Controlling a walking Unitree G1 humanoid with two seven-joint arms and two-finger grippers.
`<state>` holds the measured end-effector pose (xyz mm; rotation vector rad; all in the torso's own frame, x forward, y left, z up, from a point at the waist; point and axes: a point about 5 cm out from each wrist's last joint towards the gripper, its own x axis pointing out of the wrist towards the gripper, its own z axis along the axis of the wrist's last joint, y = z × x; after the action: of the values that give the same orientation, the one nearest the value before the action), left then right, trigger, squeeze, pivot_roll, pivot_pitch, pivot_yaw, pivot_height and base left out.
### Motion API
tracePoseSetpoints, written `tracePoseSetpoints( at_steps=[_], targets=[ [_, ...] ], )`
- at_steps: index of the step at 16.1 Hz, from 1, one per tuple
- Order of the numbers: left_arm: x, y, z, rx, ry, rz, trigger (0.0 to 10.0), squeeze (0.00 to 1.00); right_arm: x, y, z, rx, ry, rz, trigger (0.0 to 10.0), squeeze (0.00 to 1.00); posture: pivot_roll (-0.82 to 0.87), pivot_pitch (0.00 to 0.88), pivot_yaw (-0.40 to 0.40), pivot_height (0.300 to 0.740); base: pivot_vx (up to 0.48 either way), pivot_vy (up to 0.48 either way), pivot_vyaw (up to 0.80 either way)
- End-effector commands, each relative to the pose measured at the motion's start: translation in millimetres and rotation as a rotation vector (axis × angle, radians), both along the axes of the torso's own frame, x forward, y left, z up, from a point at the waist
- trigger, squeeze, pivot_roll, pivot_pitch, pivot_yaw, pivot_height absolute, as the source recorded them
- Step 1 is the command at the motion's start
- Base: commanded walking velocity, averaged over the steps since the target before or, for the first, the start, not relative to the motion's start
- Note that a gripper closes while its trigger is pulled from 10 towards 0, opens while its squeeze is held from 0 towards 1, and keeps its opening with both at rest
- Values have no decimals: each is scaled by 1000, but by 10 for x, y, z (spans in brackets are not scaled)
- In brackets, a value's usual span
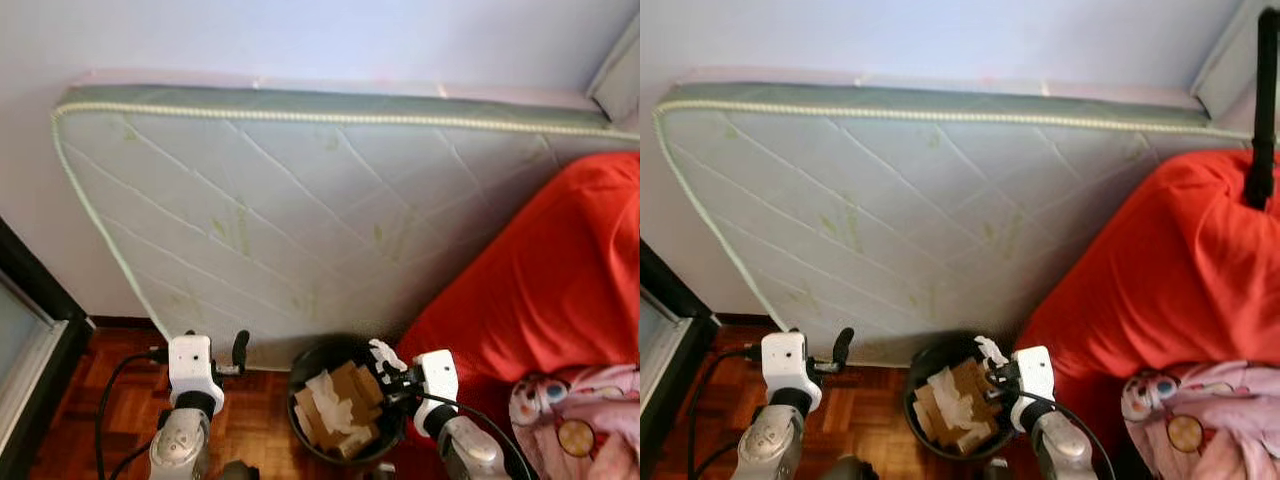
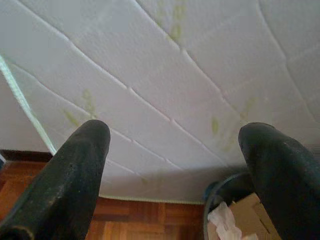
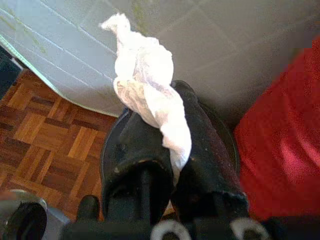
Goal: Clean up the room
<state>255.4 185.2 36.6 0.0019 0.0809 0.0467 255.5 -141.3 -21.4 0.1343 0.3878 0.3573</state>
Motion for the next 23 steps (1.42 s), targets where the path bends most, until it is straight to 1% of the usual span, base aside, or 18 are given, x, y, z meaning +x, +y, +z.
tracePoseSetpoints(
  at_steps=[1, 3, 4, 6, 7, 8, 10, 14, 15, 16, 17, 18, 19, 20, 21, 23],
  targets=[
    [-15, -13, 1, -18, 4, 9, 10000, 0, -5, 8, -30, 8, 35, -21, 10000, 0, -41, 143, -79, 658, 0, 0, 0],
    [-13, -9, 10, -17, 2, 12, 10000, 0, 36, 64, -17, 1, 46, -17, 10000, 0, -36, 146, -80, 658, 0, 0, 0],
    [-6, -2, 23, -16, -2, 14, 10000, 0, 120, 154, 40, 2, 38, -6, 10000, 0, -31, 148, -83, 658, 0, 0, 0],
    [-6, 7, 29, -15, -4, 17, 10000, 0, 192, 237, 94, 2, 30, 2, 10000, 0, -31, 151, -83, 658, 0, 0, 0],
    [-10, 14, 32, -15, -5, 20, 10000, 0, 294, 395, 177, -4, 22, 17, 10000, 0, -25, 154, -85, 658, 0, 0, 0],
    [-15, 15, 38, -15, -8, 21, 10000, 0, 320, 451, 197, -12, 28, 24, 10000, 0, -24, 156, -86, 658, 0, 0, 0],
    [-18, 14, 51, -14, -11, 22, 10000, 0, 354, 552, 241, -5, 17, 33, 10000, 0, -21, 160, -86, 633, 0, 0, 0],
    [14, 21, 115, -10, -27, 17, 10000, 0, 436, 711, 320, 20, 39, -17, 10000, 0, 1, 176, -82, 633, 0, 0, 0],
    [30, 27, 147, -6, -35, 12, 10000, 0, 465, 771, 354, 32, 45, -28, 10000, 0, 7, 183, -82, 633, 0, 0, 0],
    [53, 32, 193, -1, -45, 3, 10000, 0, 509, 779, 394, 28, 42, -38, 10000, 0, 16, 194, -84, 633, 0, 0, 0],
    [87, 39, 235, 3, -54, -3, 10000, 0, 563, 643, 417, 22, 35, -65, 10000, 0, 23, 202, -85, 633, 0, 0, 0],
    [118, 45, 294, 8, -69, -10, 10000, 0, 619, 579, 457, 28, 38, -95, 10000, 0, 40, 216, -87, 633, 0, 0, 0],
    [140, 49, 334, 9, -81, -12, 10000, 0, 596, 446, 415, 32, 40, -124, 10000, 0, 49, 225, -87, 633, 0, 0, 0],
    [161, 55, 382, 12, -95, -12, 10000, 0, 529, 240, 338, 29, 39, -151, 10000, 0, 61, 241, -90, 633, 0, 0, 0],
    [147, 56, 420, 12, -107, -11, 10000, 0, 505, 161, 313, 21, 39, -160, 10000, 0, 71, 258, -92, 633, 0, 0, 0],
    [121, 59, 491, 11, -123, -10, 10000, 0, 580, 141, 366, -3, 56, -167, 10000, 0, 87, 287, -97, 633, 0, 0, 0]
  ],
)
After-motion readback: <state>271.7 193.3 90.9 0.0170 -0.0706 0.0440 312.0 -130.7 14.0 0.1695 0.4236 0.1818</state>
